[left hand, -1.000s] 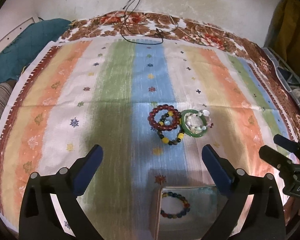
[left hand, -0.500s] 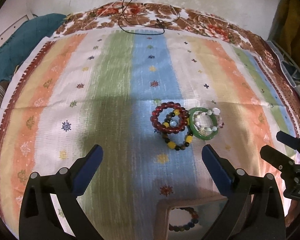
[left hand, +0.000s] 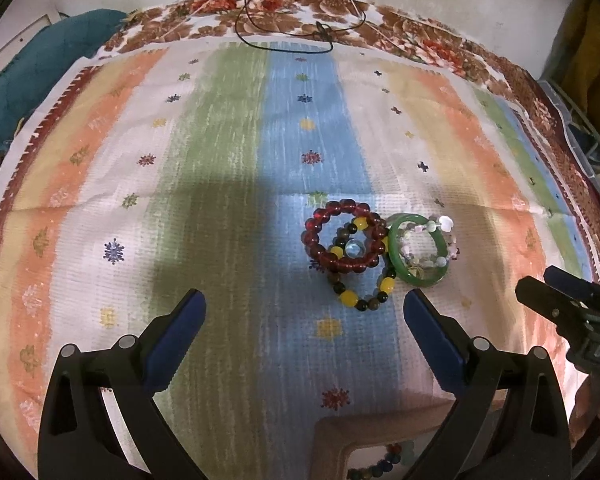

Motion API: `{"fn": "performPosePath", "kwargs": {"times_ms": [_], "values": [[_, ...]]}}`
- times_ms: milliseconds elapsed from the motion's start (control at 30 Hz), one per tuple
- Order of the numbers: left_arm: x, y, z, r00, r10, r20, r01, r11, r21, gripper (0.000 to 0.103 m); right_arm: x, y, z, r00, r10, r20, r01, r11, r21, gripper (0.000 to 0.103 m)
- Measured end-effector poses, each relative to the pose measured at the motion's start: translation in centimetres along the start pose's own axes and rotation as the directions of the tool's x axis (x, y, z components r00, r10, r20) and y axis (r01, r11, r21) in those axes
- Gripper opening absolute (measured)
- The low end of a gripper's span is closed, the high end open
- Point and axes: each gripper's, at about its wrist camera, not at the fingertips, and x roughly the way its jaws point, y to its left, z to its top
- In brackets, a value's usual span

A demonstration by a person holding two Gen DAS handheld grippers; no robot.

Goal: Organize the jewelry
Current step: 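Move both open tools back down to the remaining bracelet pile, then grasp the dark red bead bracelet with left tool while right tool grasps white-pink bracelet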

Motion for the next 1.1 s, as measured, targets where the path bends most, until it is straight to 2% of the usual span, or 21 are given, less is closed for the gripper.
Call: {"fn": "performPosePath", "kwargs": {"times_ms": [167,367,700,833,1033,1100], "values": [[1.0,0.8,0.4,1.0,0.0,-0.012,0.0,1.0,-0.027,0.097,1.2,-0.5,0.6,1.0,0.013,-0.004,-0.013,0.999,0.05,0.09],[2.1,1.7,0.7,1.0,0.004,-0.016,-0.005,0.999,-0.052,0.097,2.3,-0.1,1.1,1.0,-0.009,-0.007,0.01,0.999,0.034,0.09],[4.4,1.7,2.3,0.998,0.046,-0.037,-0.047,0.999,-0.011,0.097,4.6,-0.3,1.8,0.999,-0.033,-0.038,0.034,0.999,0.04,0.09],[5.8,1.8,2.9,0.997,0.058,-0.044,-0.058,0.998,-0.008,0.097,5.6,-0.5,2.1,0.999,0.002,-0.048,0.0,1.0,0.032,0.09],[7.2,1.7,3.4,0.997,0.065,-0.045,-0.064,0.998,0.008,0.097,6.4,-0.5,2.9,0.999,0.006,-0.054,-0.005,1.0,0.024,0.089],[7.9,1.6,3.3,0.996,0.065,-0.055,-0.064,0.998,0.017,0.095,6.9,-0.4,3.0,0.997,0.019,-0.073,-0.018,1.0,0.019,0.071]]}}
